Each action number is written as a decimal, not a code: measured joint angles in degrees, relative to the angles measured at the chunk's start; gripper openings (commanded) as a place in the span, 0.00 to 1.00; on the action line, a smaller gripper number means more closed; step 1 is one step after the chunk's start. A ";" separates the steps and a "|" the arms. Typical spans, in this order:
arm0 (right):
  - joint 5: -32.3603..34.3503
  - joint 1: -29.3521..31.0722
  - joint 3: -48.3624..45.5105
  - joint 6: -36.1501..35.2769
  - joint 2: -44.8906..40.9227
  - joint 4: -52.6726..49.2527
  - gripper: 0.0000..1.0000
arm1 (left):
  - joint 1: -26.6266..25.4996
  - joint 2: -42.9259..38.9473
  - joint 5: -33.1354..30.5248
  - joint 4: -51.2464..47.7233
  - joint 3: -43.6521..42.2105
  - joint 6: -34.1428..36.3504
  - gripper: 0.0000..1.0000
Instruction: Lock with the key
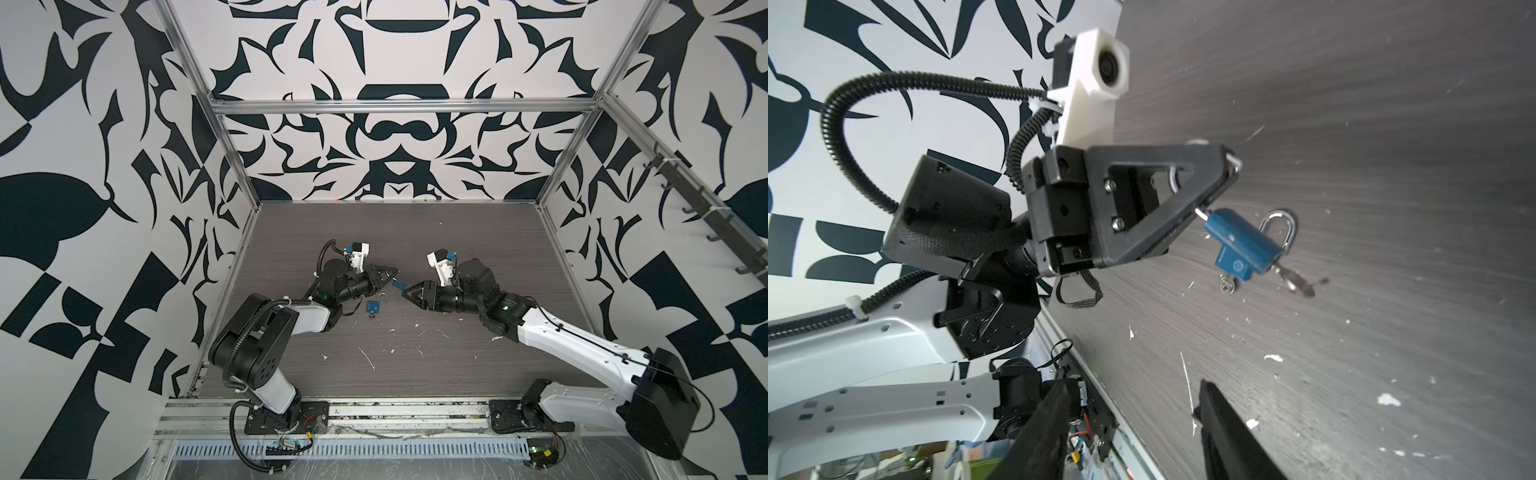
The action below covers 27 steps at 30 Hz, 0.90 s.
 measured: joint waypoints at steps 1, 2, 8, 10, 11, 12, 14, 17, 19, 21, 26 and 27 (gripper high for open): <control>-0.68 0.02 -1.20 1.86 0.07 2.64 0.51 | 0.00 0.76 -0.02 1.11 -0.02 -0.85 0.00; -1.20 0.02 -2.21 3.34 0.07 4.70 0.50 | 0.00 1.38 -0.02 2.05 -0.02 -1.53 0.00; -2.73 0.02 -6.84 9.90 0.09 15.06 0.51 | 0.00 4.66 -0.04 8.20 -0.20 -5.44 0.00; -2.93 0.02 -8.02 11.96 0.26 18.23 0.51 | 0.00 4.92 -0.07 9.70 -0.48 -6.25 0.00; -2.97 0.02 -8.55 12.87 0.50 19.93 0.50 | 0.00 4.92 -0.07 10.21 -0.68 -6.51 0.00; -3.08 0.02 -9.03 13.81 0.92 21.66 0.50 | 0.00 4.92 -0.04 10.82 -0.85 -6.82 0.00; -3.21 0.02 -9.66 15.67 2.19 24.63 0.50 | 0.00 4.92 -0.04 11.32 -0.92 -7.13 0.00; -3.54 0.02 -10.21 18.53 4.70 29.11 0.50 | 0.00 4.92 -0.07 11.74 -0.96 -7.26 0.00; -3.74 0.02 -10.43 20.50 6.43 31.98 0.49 | 0.00 4.92 -0.04 11.85 -0.96 -7.26 0.00; -3.76 0.02 -10.47 21.68 7.54 33.86 0.49 | 0.00 4.92 -0.04 11.85 -0.96 -7.28 0.00; -3.78 -0.52 -10.51 22.97 8.22 36.02 0.49 | 0.00 4.92 -0.07 12.04 -0.96 -7.63 0.00; -3.82 -0.72 -10.51 23.08 8.24 36.26 0.49 | 0.00 4.92 -0.07 12.26 -0.96 -7.74 0.00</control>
